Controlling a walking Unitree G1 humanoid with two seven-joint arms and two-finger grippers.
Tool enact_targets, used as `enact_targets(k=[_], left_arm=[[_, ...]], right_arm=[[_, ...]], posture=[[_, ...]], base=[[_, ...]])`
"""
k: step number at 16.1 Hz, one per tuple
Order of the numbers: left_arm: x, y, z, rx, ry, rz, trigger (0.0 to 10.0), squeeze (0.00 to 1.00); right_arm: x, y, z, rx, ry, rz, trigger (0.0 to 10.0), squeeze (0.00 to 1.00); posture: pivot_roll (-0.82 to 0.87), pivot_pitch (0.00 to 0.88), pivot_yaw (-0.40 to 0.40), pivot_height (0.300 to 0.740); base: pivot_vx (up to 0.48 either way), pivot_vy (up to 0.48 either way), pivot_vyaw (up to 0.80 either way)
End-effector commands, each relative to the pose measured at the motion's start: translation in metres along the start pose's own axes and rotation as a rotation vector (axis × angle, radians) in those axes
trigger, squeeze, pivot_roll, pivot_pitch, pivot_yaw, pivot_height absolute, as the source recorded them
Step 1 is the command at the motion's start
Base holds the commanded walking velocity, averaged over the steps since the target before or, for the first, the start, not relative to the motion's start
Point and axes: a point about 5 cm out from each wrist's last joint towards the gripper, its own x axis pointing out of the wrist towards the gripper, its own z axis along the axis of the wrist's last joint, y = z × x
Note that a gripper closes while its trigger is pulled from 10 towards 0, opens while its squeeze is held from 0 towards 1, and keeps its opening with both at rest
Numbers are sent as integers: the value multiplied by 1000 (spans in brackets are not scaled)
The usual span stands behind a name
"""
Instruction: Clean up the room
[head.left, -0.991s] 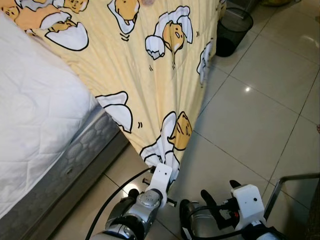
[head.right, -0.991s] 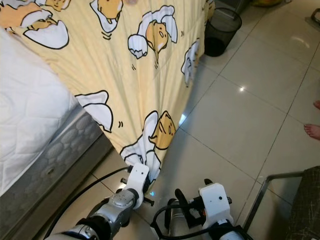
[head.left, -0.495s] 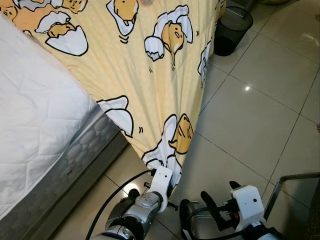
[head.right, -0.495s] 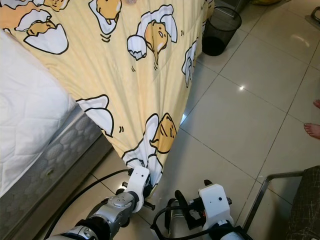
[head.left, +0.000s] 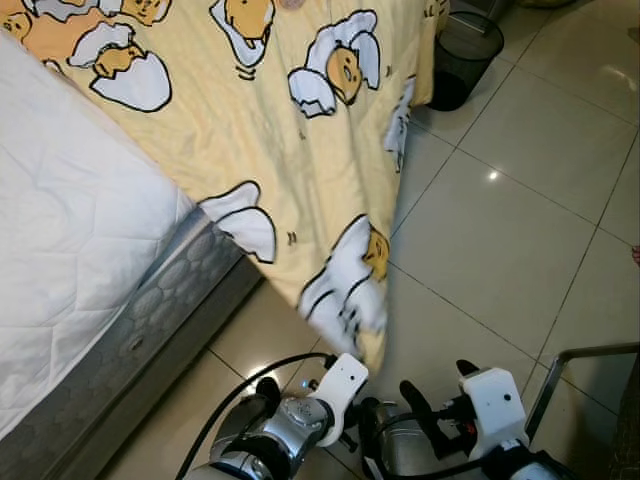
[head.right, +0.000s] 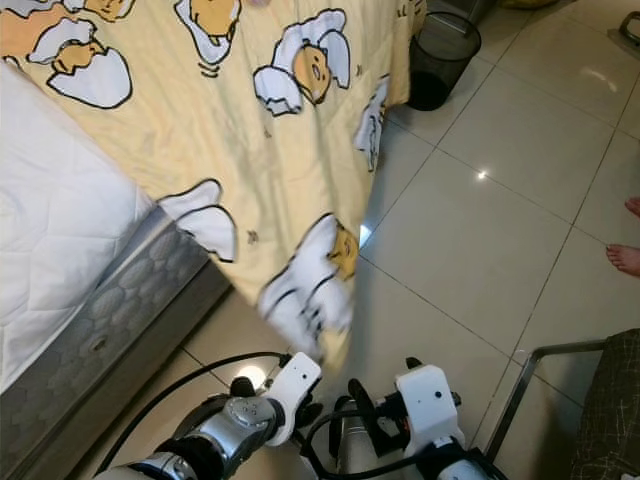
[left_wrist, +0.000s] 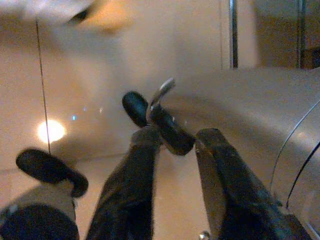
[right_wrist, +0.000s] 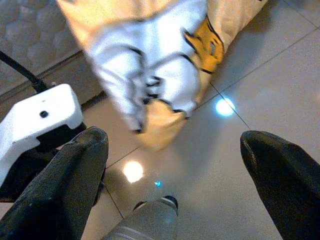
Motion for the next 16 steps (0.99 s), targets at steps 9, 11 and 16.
enact_targets(k=[9,11,16], left_arm=[[-52,53,105,-243,-725,300,10000,1000],[-74,76,120,-217,-828,389,10000,1000],[-119,131,82,-213,-795,700,10000,0]], right_arm=[[61,-21,26,-5,-158,-88,10000,0],[82,-24,38,-16,-208,-106,10000,0],[94,-50,53,12,-296,-265,10000,0]], posture=[[-97,67,21,736],[-89,0,27,736],[-83,0,51,736]], base=[[0,0,0],[0,0,0],[0,-384,113]])
